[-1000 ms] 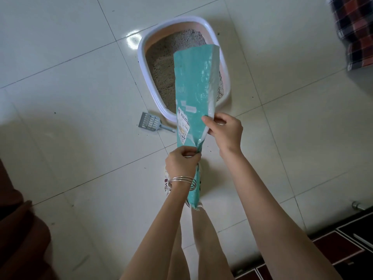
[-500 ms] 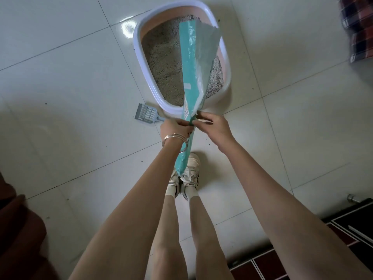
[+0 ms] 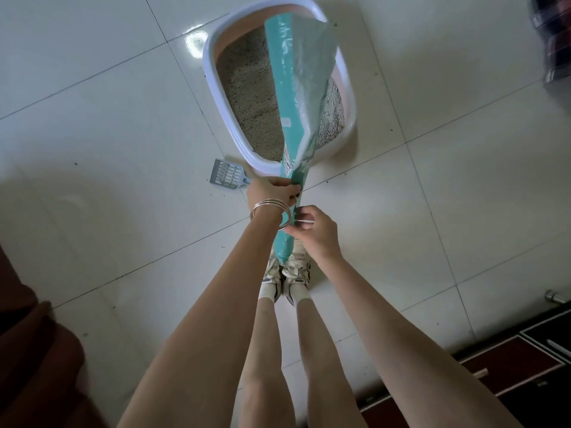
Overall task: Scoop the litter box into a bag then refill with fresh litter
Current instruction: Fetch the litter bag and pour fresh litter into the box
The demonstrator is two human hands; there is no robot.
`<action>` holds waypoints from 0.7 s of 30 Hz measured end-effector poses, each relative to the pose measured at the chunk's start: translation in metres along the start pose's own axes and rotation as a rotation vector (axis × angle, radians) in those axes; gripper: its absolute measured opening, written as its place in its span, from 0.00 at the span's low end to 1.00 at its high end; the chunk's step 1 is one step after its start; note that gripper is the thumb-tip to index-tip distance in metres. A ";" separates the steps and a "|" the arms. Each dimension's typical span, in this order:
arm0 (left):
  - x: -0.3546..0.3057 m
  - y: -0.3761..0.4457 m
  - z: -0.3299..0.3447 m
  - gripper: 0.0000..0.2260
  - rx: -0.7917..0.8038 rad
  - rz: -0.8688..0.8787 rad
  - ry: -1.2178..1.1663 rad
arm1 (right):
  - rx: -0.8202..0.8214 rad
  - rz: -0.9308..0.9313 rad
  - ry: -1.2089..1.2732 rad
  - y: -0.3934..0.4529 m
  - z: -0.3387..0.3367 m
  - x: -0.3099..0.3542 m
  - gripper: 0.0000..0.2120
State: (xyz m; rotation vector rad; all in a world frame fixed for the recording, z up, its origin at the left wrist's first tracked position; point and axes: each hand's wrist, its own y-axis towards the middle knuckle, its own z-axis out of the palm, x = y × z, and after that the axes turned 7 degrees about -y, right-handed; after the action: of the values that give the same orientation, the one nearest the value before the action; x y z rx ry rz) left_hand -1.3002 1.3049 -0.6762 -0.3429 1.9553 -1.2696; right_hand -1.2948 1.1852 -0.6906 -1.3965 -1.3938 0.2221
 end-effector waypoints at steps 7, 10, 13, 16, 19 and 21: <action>0.013 0.000 -0.002 0.05 0.017 0.088 -0.088 | -0.170 -0.038 -0.319 0.003 -0.002 0.002 0.05; 0.022 -0.004 -0.007 0.09 0.063 0.202 -0.101 | -0.151 -0.036 -0.315 0.003 -0.011 0.005 0.06; 0.036 -0.013 -0.020 0.12 0.176 0.288 -0.104 | -0.120 -0.036 -0.255 0.002 -0.021 0.008 0.05; 0.056 -0.023 -0.034 0.16 0.295 0.321 -0.067 | -0.088 -0.041 -0.170 0.003 -0.027 0.012 0.06; 0.081 -0.029 -0.044 0.23 0.317 0.312 0.026 | -0.043 -0.040 -0.082 0.002 -0.029 0.017 0.07; 0.094 -0.031 -0.046 0.31 0.332 0.348 0.115 | -0.024 -0.020 -0.023 0.002 -0.029 0.020 0.08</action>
State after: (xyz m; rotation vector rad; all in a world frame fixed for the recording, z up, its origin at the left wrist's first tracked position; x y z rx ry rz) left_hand -1.4017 1.2652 -0.6826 0.2314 1.7588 -1.3703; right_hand -1.2659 1.1862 -0.6705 -1.4032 -1.4327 0.2093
